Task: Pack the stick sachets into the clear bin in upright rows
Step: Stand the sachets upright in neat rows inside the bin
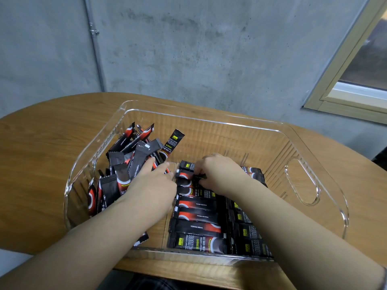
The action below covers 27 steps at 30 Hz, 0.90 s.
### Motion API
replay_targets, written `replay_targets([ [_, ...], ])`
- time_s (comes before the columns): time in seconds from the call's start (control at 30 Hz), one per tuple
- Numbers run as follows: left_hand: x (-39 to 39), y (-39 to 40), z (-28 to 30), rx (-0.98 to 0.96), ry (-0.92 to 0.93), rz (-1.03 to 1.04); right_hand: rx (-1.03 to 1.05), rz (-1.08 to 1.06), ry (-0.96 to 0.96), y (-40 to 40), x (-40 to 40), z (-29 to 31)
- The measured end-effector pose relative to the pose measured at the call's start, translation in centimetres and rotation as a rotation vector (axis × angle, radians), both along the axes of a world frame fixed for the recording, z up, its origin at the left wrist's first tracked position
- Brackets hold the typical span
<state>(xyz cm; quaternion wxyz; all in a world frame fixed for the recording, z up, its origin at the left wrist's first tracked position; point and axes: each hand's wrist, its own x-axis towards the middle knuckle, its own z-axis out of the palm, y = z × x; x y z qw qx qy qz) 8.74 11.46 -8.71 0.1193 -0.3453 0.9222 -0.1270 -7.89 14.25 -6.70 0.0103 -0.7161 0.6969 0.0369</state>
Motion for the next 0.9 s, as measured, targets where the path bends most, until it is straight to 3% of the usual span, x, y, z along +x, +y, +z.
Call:
replay_targets([
  [0.17,0.2,0.1,-0.3,-0.02,0.0,0.018,-0.054,0.015,0.058,-0.1,0.0,-0.2],
  [0.37,0.0,0.1,0.0,-0.008,0.005,0.015,-0.281,0.107,-0.139,-1.0,0.7,1.6],
  [0.63,-0.3,0.3,0.4,0.033,0.02,0.031,-0.53,0.263,0.312,-4.4,1.0,1.4],
  [0.9,-0.3,0.3,0.4,0.036,0.013,0.031,-0.587,0.311,0.48,-4.3,1.1,1.7],
])
